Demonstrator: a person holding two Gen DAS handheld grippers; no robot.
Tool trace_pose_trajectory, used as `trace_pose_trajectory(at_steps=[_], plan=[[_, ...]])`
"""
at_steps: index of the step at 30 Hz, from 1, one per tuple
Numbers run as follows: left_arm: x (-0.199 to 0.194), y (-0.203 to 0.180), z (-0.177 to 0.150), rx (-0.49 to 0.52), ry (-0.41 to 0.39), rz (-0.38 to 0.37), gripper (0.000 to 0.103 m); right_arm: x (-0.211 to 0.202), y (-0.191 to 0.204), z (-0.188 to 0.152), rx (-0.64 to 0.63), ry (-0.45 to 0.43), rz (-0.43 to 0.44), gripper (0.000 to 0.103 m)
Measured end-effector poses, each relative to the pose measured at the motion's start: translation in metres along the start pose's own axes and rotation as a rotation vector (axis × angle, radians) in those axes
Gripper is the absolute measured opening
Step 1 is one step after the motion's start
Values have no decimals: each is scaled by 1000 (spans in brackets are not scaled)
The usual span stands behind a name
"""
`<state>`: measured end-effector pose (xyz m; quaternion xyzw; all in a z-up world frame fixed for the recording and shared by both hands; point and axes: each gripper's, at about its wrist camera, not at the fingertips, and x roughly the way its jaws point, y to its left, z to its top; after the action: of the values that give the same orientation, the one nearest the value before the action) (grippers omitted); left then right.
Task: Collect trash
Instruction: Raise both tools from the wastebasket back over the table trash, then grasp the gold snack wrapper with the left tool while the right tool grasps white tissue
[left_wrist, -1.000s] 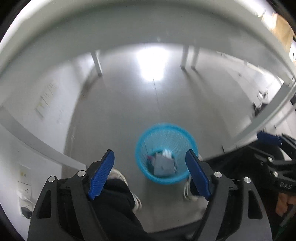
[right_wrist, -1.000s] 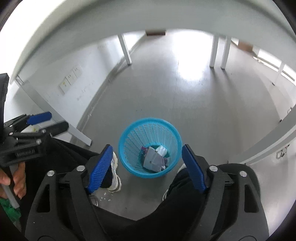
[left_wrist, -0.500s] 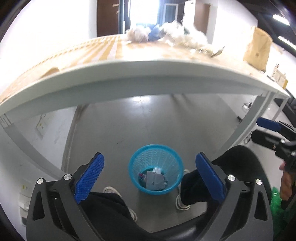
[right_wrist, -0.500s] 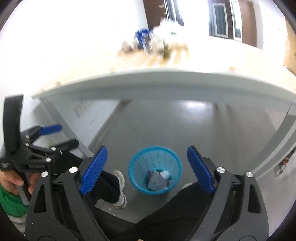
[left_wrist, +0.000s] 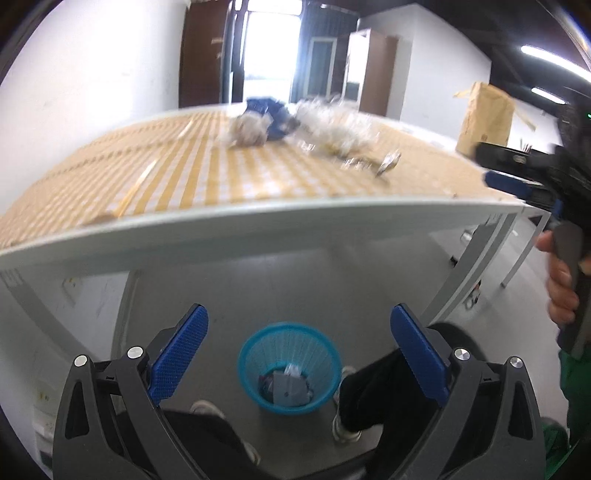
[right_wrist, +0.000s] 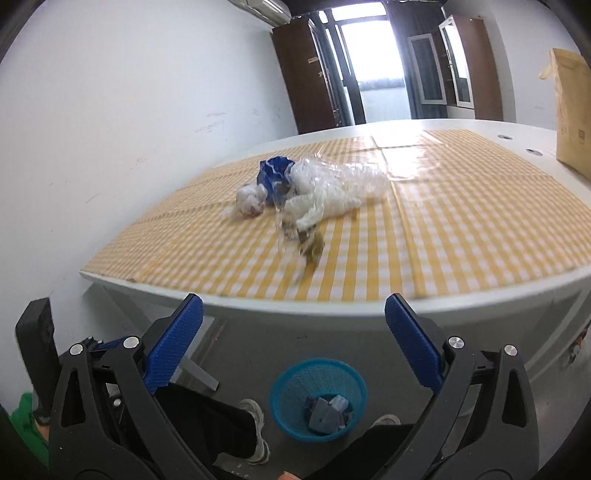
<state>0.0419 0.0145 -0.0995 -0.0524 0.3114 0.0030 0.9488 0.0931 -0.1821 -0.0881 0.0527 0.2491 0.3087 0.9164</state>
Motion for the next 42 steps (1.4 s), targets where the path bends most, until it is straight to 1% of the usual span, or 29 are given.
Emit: trace_pose_trajectory(at_steps=[4,7,12,16,19,21,25,28,32,35,36,37,38,40,42], plan=[[0,-12,13,15,-29,-13,97,19,-10,22,-1,29,7,94],[7,-20,23,20,-37,-24,97,35,-14,35,-7,65,20,94],[23,-36,42,38,-39,-48,97,53,-22,54,-27,89,14,94],[33,-49,61,65,-48,-29,97,66,-28,67,-48,117,15,94],[45,-55,75,36,-36,-57,97,84,-34,79,-54,171,47,94],[55,-60,80,27,-16,-77,97,94,-36,83,-53,185,59,93],[72,-68,88,33,9,-79,96,115,-39,94,-79,217,30,93],[83,-66,97,12,28,-70,96,134,-43,100,-79,255,20,93],[95,-65,107,-11,54,-66,95,153,-49,108,-67,276,1,92],[99,-70,111,11,52,-54,94,166,-47,113,-84,295,8,86],[100,-71,113,20,45,-30,93,170,-46,115,-96,304,9,85],[102,-71,115,17,36,0,90,174,-44,117,-103,311,8,85],[103,-70,117,7,31,10,88,178,-44,118,-103,319,9,85],[109,-69,120,-2,57,-10,88,185,-44,120,-91,332,15,85],[111,-70,121,6,65,-13,85,191,-45,121,-87,344,15,83]])
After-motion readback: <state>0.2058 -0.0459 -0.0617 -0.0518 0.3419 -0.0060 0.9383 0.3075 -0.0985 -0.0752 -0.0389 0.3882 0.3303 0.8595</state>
